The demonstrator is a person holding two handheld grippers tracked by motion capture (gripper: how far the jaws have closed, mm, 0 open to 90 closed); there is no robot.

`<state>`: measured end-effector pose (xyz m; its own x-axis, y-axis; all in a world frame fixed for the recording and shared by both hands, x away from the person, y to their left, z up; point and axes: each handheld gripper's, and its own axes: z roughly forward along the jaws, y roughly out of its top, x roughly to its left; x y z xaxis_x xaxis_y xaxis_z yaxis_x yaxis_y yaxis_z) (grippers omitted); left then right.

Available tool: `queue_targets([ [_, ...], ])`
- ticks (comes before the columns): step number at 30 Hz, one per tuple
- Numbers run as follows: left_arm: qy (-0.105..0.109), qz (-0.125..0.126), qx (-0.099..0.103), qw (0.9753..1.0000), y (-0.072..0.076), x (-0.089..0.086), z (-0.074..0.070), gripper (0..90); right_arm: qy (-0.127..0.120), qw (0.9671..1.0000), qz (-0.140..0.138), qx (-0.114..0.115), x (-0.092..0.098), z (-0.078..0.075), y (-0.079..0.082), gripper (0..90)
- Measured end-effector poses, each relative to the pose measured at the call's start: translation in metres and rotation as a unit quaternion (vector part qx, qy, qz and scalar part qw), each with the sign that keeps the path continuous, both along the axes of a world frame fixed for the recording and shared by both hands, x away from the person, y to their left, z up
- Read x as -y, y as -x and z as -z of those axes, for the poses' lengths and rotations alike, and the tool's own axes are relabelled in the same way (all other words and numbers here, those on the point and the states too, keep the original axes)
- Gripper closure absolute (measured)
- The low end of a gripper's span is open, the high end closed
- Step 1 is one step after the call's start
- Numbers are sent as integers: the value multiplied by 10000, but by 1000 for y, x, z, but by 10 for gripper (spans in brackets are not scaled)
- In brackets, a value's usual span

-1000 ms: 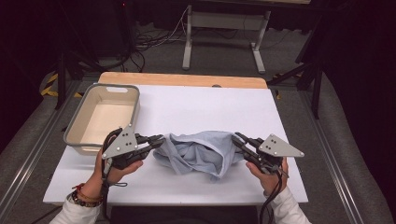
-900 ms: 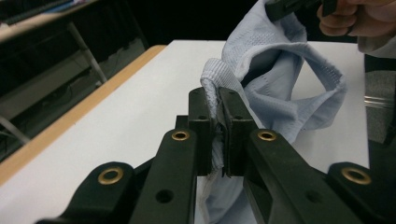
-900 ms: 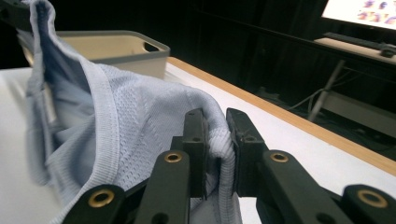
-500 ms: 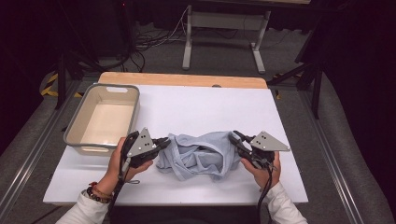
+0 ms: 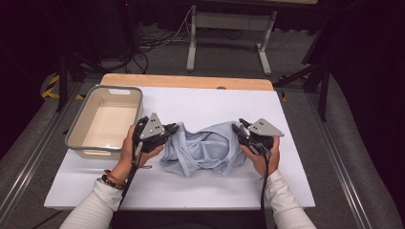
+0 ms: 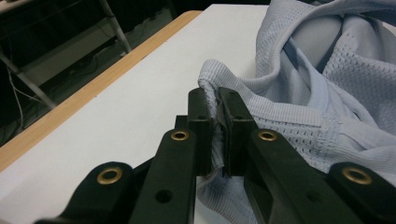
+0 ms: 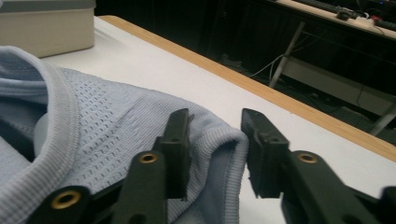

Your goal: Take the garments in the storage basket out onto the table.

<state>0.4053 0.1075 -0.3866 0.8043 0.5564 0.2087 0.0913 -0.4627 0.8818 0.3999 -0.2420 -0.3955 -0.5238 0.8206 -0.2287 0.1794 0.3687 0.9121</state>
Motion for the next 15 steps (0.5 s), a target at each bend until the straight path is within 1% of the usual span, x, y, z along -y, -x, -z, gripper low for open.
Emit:
queue_targets([
  [1,-20,-7,-4,10000,-1,0,1,844,-27,10000,31,6,0,0,0,579],
  [2,-27,25,-31,10000,0,0,1,844,-182,9998,-35,44,4,-2,5,540],
  [3,-36,60,-13,10000,5,-1,0,844,-220,9997,-52,98,6,-5,9,517],
  [5,-48,72,23,10000,7,-2,-1,845,-315,9993,-64,202,7,-10,18,472],
  [6,-67,86,41,9999,8,-3,-1,845,-315,9993,-64,202,7,-10,18,472],
  [7,-84,54,73,9999,10,-4,-1,845,-362,9990,-127,231,8,-13,23,466],
  [8,-94,44,79,9999,11,-5,-1,845,-353,9988,-214,257,7,-15,29,448],
  [9,-95,46,71,9999,12,-6,-1,845,-327,9987,-274,286,7,-17,34,434],
  [11,-112,28,65,9999,13,-7,1,845,-392,9978,-393,353,8,-22,45,420],
  [14,-125,10,52,9999,13,-8,3,845,-430,9970,-489,419,8,-27,57,364],
  [15,-124,8,53,9999,13,-9,2,845,-402,9969,-500,460,9,-29,62,339],
])
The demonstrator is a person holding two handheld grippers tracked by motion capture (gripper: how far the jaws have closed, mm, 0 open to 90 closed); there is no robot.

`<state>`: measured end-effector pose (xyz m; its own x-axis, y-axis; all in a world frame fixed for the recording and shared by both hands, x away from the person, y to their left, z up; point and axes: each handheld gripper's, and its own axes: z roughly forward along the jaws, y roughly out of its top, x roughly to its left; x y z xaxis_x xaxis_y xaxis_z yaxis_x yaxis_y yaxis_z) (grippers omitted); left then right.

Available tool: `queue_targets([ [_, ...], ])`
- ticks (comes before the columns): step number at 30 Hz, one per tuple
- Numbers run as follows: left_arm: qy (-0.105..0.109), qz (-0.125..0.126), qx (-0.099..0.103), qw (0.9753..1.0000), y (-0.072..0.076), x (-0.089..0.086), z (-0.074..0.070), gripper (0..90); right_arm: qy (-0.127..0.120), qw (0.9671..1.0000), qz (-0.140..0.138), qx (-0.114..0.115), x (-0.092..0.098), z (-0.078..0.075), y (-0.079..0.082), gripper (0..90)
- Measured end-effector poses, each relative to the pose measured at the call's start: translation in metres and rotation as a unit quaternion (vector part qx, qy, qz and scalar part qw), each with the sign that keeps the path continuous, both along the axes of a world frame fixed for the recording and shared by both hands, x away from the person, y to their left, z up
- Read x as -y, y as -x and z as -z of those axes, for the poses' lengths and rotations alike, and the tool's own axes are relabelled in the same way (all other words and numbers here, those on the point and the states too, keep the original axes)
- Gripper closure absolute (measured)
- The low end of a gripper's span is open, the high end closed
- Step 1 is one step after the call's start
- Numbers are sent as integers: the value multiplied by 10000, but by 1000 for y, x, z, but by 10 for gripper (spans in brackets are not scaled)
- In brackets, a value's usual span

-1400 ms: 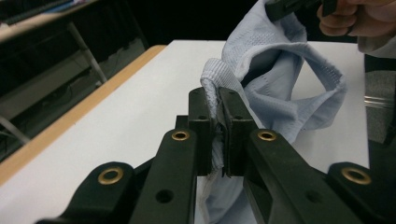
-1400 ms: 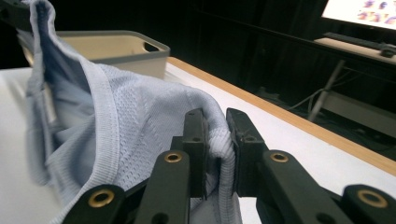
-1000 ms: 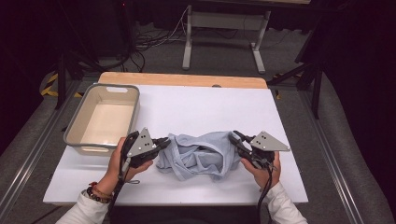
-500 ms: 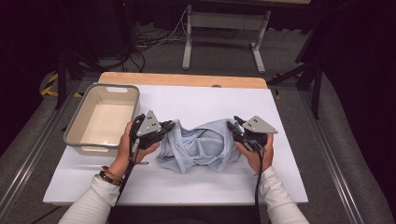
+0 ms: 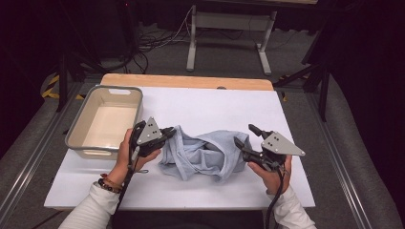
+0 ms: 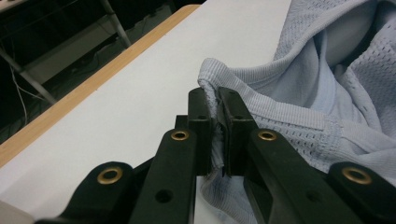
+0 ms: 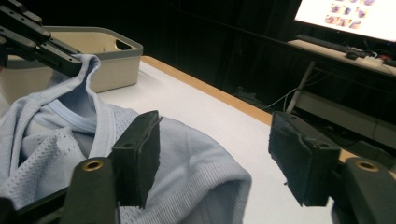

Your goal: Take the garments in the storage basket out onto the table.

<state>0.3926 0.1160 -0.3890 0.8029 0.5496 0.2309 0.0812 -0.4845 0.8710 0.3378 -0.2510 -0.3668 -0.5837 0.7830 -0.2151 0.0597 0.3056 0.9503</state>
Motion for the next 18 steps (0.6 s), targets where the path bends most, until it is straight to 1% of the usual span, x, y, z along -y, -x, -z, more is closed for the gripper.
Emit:
queue_targets([
  [3,33,-9,4,10000,0,-2,-1,845,11,10000,36,7,3,-1,4,303],
  [4,32,-26,12,10000,0,-3,-1,845,-62,10000,75,-23,8,-4,7,284],
  [5,44,-35,15,10000,0,-4,-1,845,-134,9998,132,-1,11,-5,8,273],
  [6,44,-35,15,10000,0,-4,-1,845,-134,9998,132,-1,11,-5,8,273],
  [8,45,-38,-4,10000,0,-4,-1,845,-221,9994,269,48,16,-8,13,272],
  [9,30,-36,-15,10000,0,-4,-1,845,-231,9992,312,61,17,-8,16,290],
  [10,-16,-52,-1,10000,0,-2,0,846,-227,9996,153,45,16,-8,21,326],
  [11,-16,-52,-1,10000,0,-2,0,845,-200,9998,78,37,15,-7,25,335],
  [12,-3,-48,-13,10000,0,-2,0,845,-200,9998,78,37,15,-7,25,335],
  [13,-23,-43,-13,10000,-1,-1,1,845,-144,9999,19,18,12,-6,29,346],
  [16,-101,-44,-53,9999,-2,2,6,846,-87,9997,-222,-80,5,2,39,356],
  [18,-111,-65,-64,9999,-3,3,8,846,-39,9991,-387,-175,0,9,46,354],
])
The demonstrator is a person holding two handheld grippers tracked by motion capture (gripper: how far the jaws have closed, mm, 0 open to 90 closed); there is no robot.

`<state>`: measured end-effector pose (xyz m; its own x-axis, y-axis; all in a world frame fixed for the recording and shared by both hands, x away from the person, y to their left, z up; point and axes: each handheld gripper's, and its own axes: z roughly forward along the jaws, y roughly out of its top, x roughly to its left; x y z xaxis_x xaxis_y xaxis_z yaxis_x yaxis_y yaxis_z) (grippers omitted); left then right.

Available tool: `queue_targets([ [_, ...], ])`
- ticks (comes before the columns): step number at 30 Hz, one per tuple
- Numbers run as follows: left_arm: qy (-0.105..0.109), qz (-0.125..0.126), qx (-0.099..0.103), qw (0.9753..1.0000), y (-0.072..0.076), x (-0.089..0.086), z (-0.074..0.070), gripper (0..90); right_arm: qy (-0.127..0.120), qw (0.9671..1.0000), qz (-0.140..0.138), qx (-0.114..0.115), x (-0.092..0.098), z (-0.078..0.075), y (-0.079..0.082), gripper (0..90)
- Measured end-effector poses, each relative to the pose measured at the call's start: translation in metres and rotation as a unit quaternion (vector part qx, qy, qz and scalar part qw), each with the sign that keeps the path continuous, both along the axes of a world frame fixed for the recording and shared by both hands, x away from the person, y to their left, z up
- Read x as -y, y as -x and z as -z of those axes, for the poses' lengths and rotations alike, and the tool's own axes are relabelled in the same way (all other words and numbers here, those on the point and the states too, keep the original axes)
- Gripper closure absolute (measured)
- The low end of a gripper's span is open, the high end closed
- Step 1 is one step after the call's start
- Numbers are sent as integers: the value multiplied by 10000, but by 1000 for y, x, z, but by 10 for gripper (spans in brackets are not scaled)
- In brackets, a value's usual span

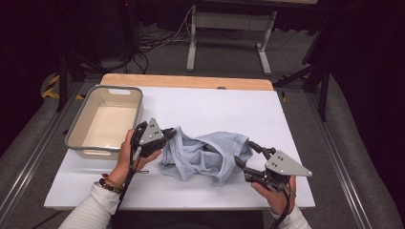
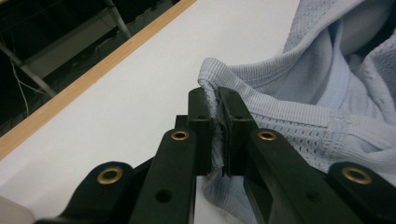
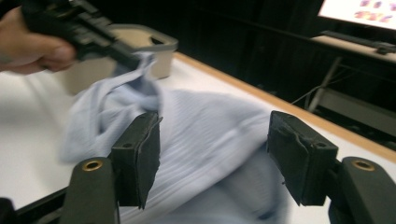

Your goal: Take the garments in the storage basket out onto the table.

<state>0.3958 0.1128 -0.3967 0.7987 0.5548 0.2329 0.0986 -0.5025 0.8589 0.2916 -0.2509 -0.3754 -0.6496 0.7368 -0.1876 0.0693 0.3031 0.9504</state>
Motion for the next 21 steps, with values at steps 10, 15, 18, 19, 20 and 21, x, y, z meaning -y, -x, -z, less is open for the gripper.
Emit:
queue_targets([
  [10,86,-153,86,9998,-2,-5,-1,846,329,9925,-823,-841,-9,35,14,364],
  [15,111,-152,87,9998,-3,-4,0,846,474,9866,-998,-1197,-20,48,9,354],
  [18,80,-134,77,9998,-3,-3,0,846,561,9836,-1077,-1332,-29,55,5,342],
  [19,81,-128,63,9999,-3,-3,0,845,543,9829,-1118,-1358,-31,56,4,345],
  [20,85,-123,57,9999,-2,-3,1,845,518,9828,-1160,-1342,-34,57,3,357],
  [21,85,-123,57,9999,-2,-3,1,845,518,9828,-1160,-1342,-34,57,3,357],
])
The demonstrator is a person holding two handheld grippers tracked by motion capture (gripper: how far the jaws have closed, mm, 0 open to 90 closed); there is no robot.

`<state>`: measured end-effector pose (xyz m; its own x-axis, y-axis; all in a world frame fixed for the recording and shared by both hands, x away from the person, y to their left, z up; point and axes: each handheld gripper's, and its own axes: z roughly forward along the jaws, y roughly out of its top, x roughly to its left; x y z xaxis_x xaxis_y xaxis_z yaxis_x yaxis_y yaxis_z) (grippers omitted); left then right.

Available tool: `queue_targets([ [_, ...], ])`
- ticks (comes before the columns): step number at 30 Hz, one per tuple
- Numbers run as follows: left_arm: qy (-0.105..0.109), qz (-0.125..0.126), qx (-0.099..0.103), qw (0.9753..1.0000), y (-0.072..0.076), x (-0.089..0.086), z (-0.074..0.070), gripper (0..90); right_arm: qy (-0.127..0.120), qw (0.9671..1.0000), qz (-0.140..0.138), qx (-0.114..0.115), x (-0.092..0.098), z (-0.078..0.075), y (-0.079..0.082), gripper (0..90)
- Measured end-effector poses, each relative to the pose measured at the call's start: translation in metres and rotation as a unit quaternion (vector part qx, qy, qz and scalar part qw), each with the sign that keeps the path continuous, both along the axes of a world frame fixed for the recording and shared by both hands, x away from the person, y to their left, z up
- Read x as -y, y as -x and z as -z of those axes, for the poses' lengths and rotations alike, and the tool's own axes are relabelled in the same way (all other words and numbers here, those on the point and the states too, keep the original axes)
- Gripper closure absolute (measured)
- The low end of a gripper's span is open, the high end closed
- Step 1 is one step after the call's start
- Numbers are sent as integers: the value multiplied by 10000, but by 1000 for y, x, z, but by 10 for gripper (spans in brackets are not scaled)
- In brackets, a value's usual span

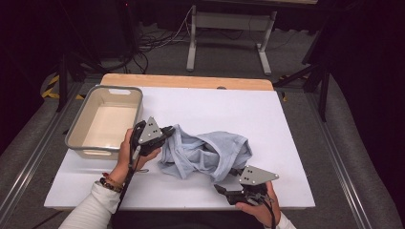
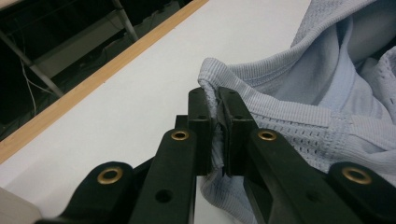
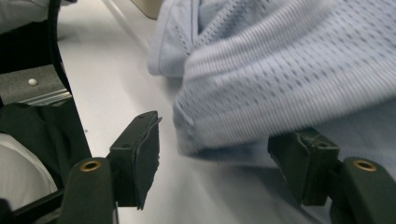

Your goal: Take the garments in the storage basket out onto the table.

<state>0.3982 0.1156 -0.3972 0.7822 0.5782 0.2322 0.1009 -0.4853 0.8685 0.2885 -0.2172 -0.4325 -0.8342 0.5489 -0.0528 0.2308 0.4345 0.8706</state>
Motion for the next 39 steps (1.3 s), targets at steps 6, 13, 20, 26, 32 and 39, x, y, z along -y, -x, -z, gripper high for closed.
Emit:
queue_targets([
  [6,-4,25,-45,10000,-1,1,2,844,26,9998,-161,106,-12,3,-4,548],
  [13,106,-41,-161,9998,-4,1,6,712,-70,9978,-248,609,-22,-12,-7,838],
  [20,336,98,-205,9992,8,-6,0,434,-154,9945,-76,1034,-21,-33,-15,865],
  [26,362,182,-225,9989,30,-14,0,232,-233,9937,32,1093,-21,-37,-26,867],
  [32,565,252,-454,9971,53,-25,10,171,-181,9930,125,1159,-22,-39,-33,867],
  [39,407,593,-684,9951,77,-16,30,188,-137,9931,160,1155,-23,-37,-34,867],
])
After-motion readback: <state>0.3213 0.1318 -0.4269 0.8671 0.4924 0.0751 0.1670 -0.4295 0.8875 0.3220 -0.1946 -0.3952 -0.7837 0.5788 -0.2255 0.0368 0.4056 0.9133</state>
